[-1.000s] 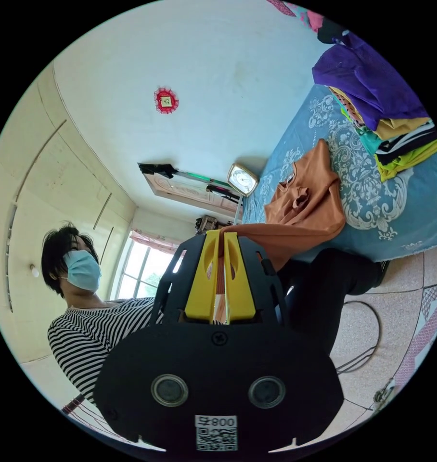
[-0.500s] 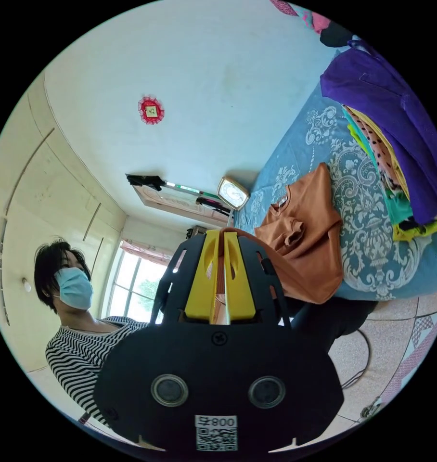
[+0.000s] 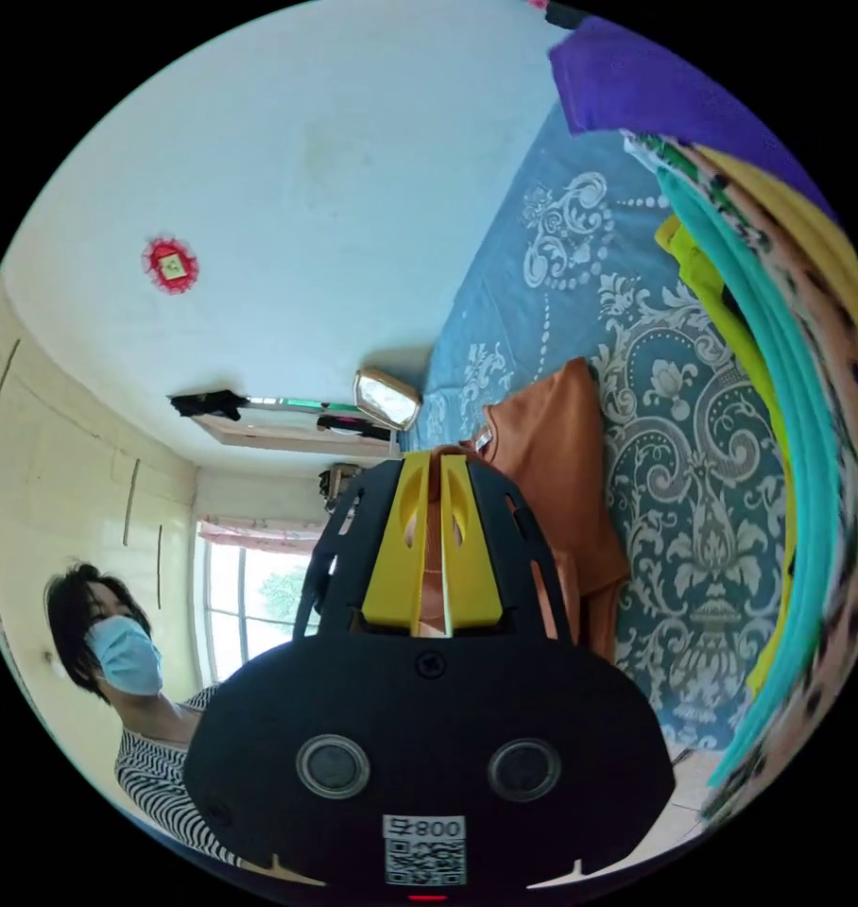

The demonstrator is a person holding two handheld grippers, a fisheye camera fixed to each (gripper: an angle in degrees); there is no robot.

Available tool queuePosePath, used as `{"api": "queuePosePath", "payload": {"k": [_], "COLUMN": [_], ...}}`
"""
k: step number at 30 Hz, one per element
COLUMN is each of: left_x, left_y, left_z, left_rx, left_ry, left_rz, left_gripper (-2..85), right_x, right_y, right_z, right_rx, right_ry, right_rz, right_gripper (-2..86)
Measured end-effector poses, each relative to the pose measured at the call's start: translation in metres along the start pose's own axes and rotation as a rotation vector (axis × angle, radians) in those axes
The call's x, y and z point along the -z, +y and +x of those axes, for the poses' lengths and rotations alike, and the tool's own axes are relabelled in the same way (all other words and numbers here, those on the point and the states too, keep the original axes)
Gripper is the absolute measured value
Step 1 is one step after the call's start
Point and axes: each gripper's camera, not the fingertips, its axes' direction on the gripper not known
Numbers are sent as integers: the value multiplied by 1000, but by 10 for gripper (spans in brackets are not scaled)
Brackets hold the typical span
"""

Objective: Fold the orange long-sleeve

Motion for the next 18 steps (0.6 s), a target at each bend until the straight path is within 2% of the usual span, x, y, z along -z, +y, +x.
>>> {"api": "queuePosePath", "payload": {"k": [7,13,18], "left_x": [-26,-31,-26], "left_y": [-73,-114,-135], "left_z": [6,54,79], "left_rx": [134,49,114], "left_ry": [-252,-286,-214], "left_rz": [25,-20,14], "left_gripper": [85,100,107], "right_x": [-79,-118,-142], "right_y": [-89,-136,-160], "right_z": [40,40,33], "right_rx": [-142,-152,-182], "right_ry": [86,99,12], "right_rz": [-36,-68,-50], "right_gripper": [23,37,62]}}
